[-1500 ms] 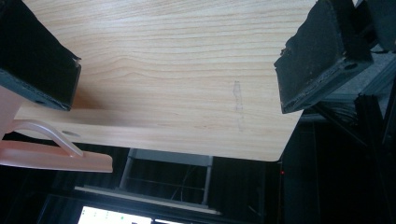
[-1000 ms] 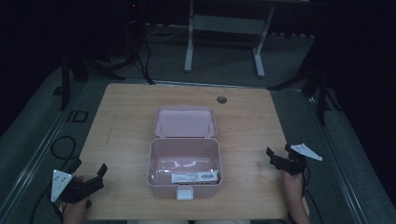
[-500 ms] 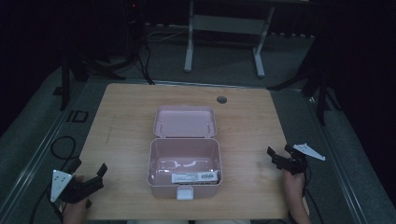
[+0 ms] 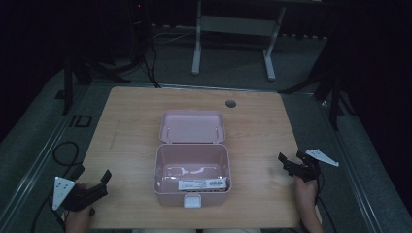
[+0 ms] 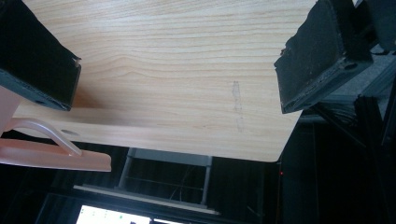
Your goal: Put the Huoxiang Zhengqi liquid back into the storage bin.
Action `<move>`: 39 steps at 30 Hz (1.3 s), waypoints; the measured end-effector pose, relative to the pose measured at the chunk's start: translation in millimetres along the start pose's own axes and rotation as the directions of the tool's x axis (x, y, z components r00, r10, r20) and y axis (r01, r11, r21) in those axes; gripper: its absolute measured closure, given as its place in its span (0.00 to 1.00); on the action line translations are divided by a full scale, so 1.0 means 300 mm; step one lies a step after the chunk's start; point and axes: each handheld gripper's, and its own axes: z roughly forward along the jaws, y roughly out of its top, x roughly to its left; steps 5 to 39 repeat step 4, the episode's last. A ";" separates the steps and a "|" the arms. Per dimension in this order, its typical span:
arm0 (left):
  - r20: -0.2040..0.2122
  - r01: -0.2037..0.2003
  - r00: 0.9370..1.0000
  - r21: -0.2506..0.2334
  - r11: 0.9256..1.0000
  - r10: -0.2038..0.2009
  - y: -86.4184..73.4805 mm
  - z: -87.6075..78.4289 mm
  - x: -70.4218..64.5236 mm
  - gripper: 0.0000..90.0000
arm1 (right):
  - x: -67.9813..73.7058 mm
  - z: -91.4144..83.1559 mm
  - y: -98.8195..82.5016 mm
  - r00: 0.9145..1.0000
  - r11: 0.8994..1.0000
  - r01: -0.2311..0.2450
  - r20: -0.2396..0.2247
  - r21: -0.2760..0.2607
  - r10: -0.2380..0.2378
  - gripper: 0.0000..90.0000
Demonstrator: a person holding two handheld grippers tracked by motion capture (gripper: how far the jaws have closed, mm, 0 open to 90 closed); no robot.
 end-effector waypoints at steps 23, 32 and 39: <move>0.002 0.000 1.000 -0.001 1.000 0.000 0.000 -0.001 0.000 0.00 | 0.000 0.002 0.000 1.000 1.000 0.003 0.002 0.006 -0.003 0.12; 0.002 0.000 1.000 -0.001 1.000 0.000 0.000 -0.001 0.000 0.00 | 0.000 0.002 0.000 1.000 1.000 0.003 0.002 0.006 -0.003 0.12; 0.002 0.000 1.000 -0.001 1.000 0.000 0.000 -0.001 0.000 0.00 | 0.000 0.002 0.000 1.000 1.000 0.003 0.002 0.006 -0.003 0.12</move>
